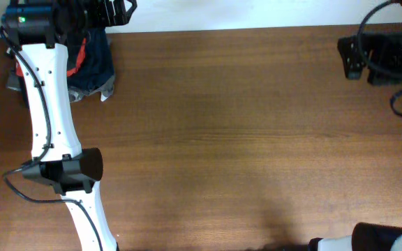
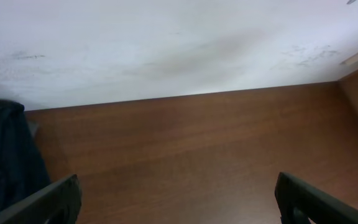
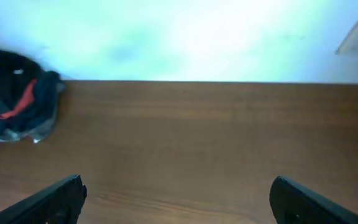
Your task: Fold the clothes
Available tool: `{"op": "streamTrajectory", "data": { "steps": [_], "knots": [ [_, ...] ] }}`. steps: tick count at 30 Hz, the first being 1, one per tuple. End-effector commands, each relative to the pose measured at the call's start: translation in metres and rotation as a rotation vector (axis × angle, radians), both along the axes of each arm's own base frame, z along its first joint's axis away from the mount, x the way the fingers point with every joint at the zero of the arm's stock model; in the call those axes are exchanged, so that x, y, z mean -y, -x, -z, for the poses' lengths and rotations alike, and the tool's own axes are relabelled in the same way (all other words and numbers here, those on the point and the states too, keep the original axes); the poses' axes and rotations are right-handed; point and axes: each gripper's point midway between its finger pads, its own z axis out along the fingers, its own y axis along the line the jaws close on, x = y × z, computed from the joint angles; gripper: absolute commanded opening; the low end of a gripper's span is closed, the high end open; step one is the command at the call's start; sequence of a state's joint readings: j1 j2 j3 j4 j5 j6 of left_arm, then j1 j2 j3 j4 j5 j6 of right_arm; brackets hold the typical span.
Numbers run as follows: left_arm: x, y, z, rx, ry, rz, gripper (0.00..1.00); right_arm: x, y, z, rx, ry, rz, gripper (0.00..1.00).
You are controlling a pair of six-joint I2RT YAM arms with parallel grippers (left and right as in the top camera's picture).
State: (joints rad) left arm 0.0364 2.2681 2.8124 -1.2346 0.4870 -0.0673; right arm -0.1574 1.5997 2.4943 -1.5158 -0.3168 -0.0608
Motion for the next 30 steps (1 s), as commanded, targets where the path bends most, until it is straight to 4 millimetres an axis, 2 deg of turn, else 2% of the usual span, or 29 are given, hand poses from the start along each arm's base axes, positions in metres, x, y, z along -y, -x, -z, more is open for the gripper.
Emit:
{"op": "streamTrajectory", "data": {
  "steps": [1,15,19,21,26,28,30],
  "knots": [
    [0.005,0.008,-0.013,0.027,0.006,0.025,0.99,-0.004,-0.003,0.004,-0.011,0.004,-0.022,0.99],
    [0.005,0.008,-0.013,0.027,0.006,0.025,0.99,-0.004,-0.005,0.011,-0.04,-0.001,-0.022,0.99],
    [0.005,0.008,-0.013,0.027,0.006,0.025,0.99,0.012,0.0,0.007,-0.022,0.072,0.053,0.99],
    [0.005,0.008,-0.013,0.027,0.006,0.025,0.99,0.019,0.005,0.0,0.017,0.116,0.085,0.99],
    [0.005,0.008,-0.013,0.027,0.006,0.025,0.99,0.018,0.014,-0.014,0.192,0.222,0.047,0.99],
    [0.005,0.008,-0.013,0.027,0.006,0.025,0.99,0.015,0.018,-0.006,0.23,0.217,0.037,0.99],
    [0.005,0.008,-0.013,0.027,0.006,0.025,0.99,0.006,0.022,0.009,0.279,0.198,-0.005,0.99]
  ]
}}
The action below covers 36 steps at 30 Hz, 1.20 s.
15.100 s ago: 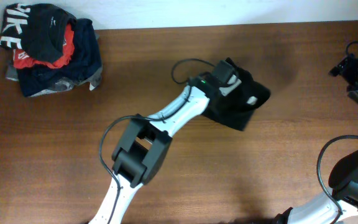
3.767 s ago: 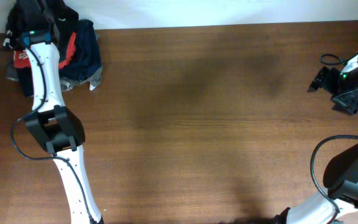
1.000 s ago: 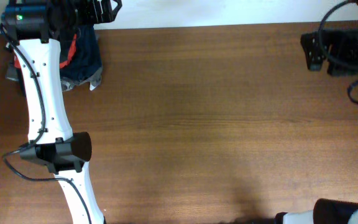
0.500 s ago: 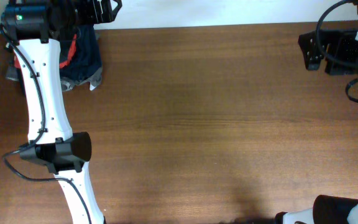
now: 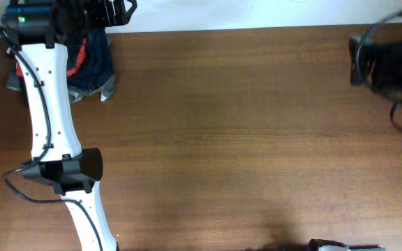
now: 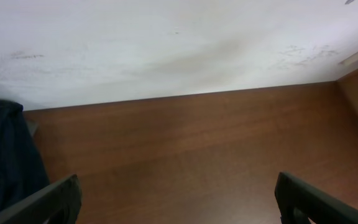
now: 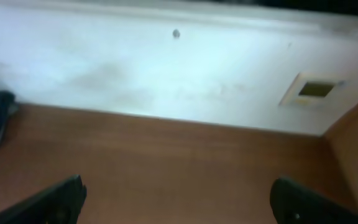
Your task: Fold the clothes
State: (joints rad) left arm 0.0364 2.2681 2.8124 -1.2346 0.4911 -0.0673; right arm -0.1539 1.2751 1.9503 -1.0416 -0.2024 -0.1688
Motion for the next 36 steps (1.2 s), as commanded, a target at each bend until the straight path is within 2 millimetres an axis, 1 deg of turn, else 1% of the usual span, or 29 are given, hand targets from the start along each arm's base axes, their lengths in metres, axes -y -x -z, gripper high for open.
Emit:
{"op": "streamTrajectory", "data": {
  "steps": [1,2,3,5,7,10,11,14,15,19,21,26,28,32,34,36],
  "knots": [
    [0.004,0.007,-0.013,0.027,0.004,0.021,0.99,-0.015,0.016,0.028,0.036,0.013,-0.073,0.99],
    [0.004,0.007,-0.013,0.027,0.004,0.021,0.99,-0.021,0.017,0.042,0.061,0.006,-0.103,0.99],
    [0.004,0.007,-0.013,0.027,0.004,0.021,0.99,-0.024,0.018,0.05,0.077,0.003,-0.12,0.99],
    [0.004,0.007,-0.013,0.027,0.004,0.021,0.99,-0.03,0.021,0.075,0.114,-0.001,-0.154,0.99],
    [0.004,0.007,-0.013,0.027,0.004,0.021,0.99,-0.034,0.028,0.105,0.14,-0.004,-0.172,0.99],
    [0.005,0.007,-0.013,0.027,0.004,0.022,0.99,-0.036,0.039,0.149,0.164,-0.062,-0.153,0.99],
    [0.005,0.007,-0.013,0.027,0.004,0.022,0.99,-0.038,0.046,0.175,0.185,-0.092,-0.147,0.99],
    [0.005,0.007,-0.013,0.027,0.004,0.022,0.99,-0.044,0.057,0.212,0.206,-0.088,-0.165,0.99],
    [0.005,0.007,-0.013,0.027,0.004,0.022,0.99,-0.046,0.061,0.228,0.204,-0.089,-0.171,0.99],
    [0.005,0.007,-0.013,0.027,0.004,0.022,0.99,-0.054,0.072,0.265,0.207,-0.091,-0.197,0.99],
    [0.005,0.007,-0.013,0.027,0.004,0.022,0.99,-0.056,0.076,0.278,0.218,-0.097,-0.201,0.99],
    [0.005,0.007,-0.013,0.027,0.004,0.022,0.99,-0.048,0.082,0.296,0.248,-0.173,-0.124,0.99],
    [0.005,0.007,-0.013,0.027,0.004,0.022,0.99,-0.047,0.084,0.302,0.265,-0.167,-0.12,0.99],
    [0.005,0.007,-0.013,0.027,0.004,0.022,0.99,-0.042,0.083,0.319,0.266,-0.158,-0.092,0.99],
    [0.005,0.007,-0.013,0.027,0.004,0.022,0.99,-0.034,0.081,0.319,0.275,-0.147,-0.047,0.99],
    [0.005,0.007,-0.013,0.027,0.004,0.022,0.99,-0.031,0.081,0.319,0.276,-0.144,-0.03,0.99]
  ]
}}
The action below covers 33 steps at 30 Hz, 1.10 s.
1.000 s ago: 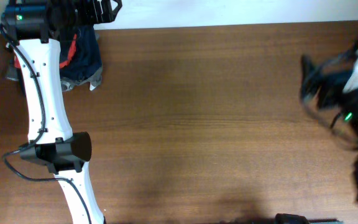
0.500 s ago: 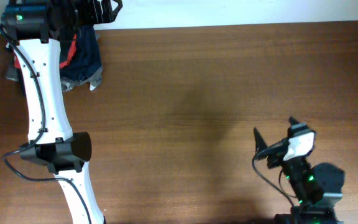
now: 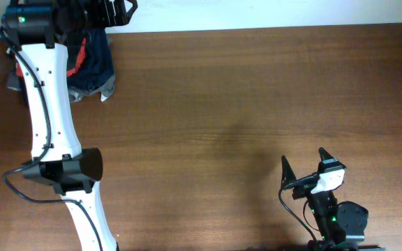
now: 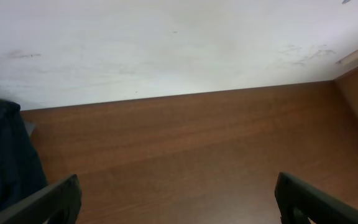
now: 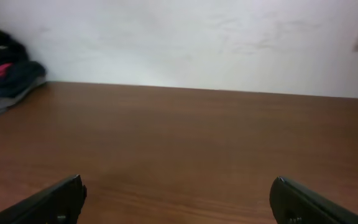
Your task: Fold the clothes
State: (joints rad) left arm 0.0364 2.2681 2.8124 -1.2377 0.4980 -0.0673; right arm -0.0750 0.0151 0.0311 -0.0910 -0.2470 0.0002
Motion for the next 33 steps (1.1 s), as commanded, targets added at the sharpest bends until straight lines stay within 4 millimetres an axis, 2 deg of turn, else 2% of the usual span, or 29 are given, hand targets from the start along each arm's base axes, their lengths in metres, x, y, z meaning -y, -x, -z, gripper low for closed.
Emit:
{"op": "streamTrajectory", "data": {
  "steps": [1,21,26,29,33],
  "knots": [
    [0.004,0.007,-0.013,0.03,-0.001,0.017,0.99,0.008,-0.002,0.003,0.001,-0.011,0.055,0.99],
    [0.004,0.007,-0.013,0.03,-0.001,0.017,0.99,0.009,-0.002,0.003,0.0,-0.011,0.056,0.99],
    [-0.006,0.003,-0.01,0.026,-0.029,-0.023,0.99,0.009,-0.002,0.003,-0.001,-0.011,0.056,0.99],
    [-0.001,0.003,-0.006,0.016,-0.03,-0.014,0.99,0.009,-0.002,0.003,0.0,-0.011,0.056,0.99],
    [0.001,0.009,-0.002,0.005,-0.125,-0.043,0.99,0.009,-0.002,0.003,0.0,-0.011,0.056,0.99]
  ]
}}
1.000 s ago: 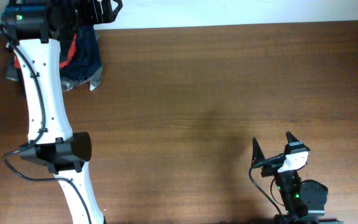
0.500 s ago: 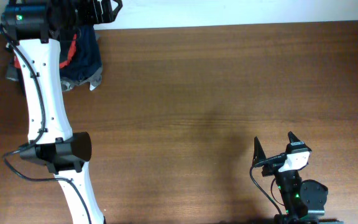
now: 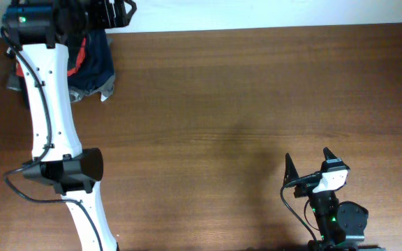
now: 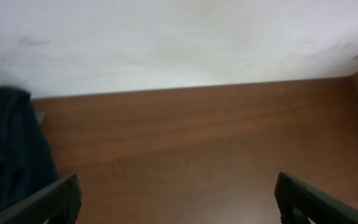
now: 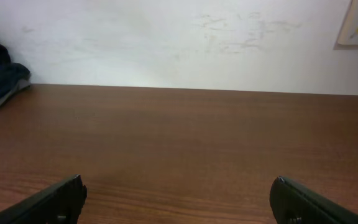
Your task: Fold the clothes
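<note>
A crumpled dark navy garment with a red strip [image 3: 89, 59] lies bunched at the table's far left corner, partly under my left arm. Its dark edge [image 4: 8, 155] fills the left side of the left wrist view, and it shows small at far left in the right wrist view. My left gripper [image 3: 110, 10] hovers open at the back edge just right of the pile, fingers [image 4: 48, 202] wide apart over bare wood. My right gripper [image 3: 308, 166] stands open near the front right, far from the clothes, with nothing between its fingers [image 5: 55, 199].
The brown wooden table [image 3: 243, 104] runs back to a white wall [image 5: 179, 37]. A small wall panel [image 5: 357, 23] sits at the upper right of the right wrist view. My white left arm [image 3: 51, 104] stretches along the left side.
The left wrist view has shifted slightly, showing more of the dark garment with a hint of red. The right gripper has barely moved and now faces a little more to the right.
The left gripper stayed open beside the clothes pile at the back left throughout. The right gripper was at the far right back edge, then blurred there, then near the front right of the table, where it remains open.
</note>
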Available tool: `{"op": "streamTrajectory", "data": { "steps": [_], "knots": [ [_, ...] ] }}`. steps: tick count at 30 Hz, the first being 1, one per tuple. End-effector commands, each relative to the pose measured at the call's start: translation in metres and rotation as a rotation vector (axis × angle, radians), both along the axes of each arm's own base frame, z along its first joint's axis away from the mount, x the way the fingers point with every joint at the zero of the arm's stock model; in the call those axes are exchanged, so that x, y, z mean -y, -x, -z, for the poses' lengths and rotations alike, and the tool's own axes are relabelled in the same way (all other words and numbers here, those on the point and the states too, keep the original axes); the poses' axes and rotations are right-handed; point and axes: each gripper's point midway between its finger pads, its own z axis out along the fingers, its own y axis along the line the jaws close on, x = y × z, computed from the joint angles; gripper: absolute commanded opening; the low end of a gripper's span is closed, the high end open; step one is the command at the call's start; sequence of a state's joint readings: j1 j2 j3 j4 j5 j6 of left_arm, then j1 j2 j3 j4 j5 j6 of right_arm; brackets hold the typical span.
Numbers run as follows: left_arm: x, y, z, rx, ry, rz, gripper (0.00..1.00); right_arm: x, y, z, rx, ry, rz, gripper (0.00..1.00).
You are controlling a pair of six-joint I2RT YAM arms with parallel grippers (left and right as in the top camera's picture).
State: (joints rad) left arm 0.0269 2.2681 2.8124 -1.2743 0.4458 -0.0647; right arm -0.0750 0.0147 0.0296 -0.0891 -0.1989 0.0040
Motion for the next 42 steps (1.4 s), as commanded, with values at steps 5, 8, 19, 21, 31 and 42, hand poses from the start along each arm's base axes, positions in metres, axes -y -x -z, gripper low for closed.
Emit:
{"op": "streamTrajectory", "data": {
  "steps": [5,8,19,21,31,42],
  "knots": [
    [0.011,0.006,0.002,0.026,-0.251,-0.072,0.99,0.001,0.0,0.003,0.0,-0.011,0.008,0.99],
    [0.014,0.008,0.016,-0.004,-0.35,-0.12,0.99,0.001,0.0,0.003,0.0,-0.011,0.008,0.99],
    [0.006,0.045,0.051,0.092,-0.355,-0.157,0.99,0.001,0.0,0.003,0.0,-0.011,0.008,0.99],
    [-0.006,0.064,0.068,0.058,-0.362,-0.171,0.99,0.001,0.0,0.003,0.0,-0.011,0.008,0.99],
    [-0.057,0.143,0.125,0.109,-0.224,-0.218,0.99,0.001,0.0,0.003,0.0,-0.011,0.008,0.99],
    [-0.063,0.222,0.154,0.488,-0.188,-0.278,0.99,0.001,0.0,0.003,0.0,-0.011,0.008,0.99]
  ]
}}
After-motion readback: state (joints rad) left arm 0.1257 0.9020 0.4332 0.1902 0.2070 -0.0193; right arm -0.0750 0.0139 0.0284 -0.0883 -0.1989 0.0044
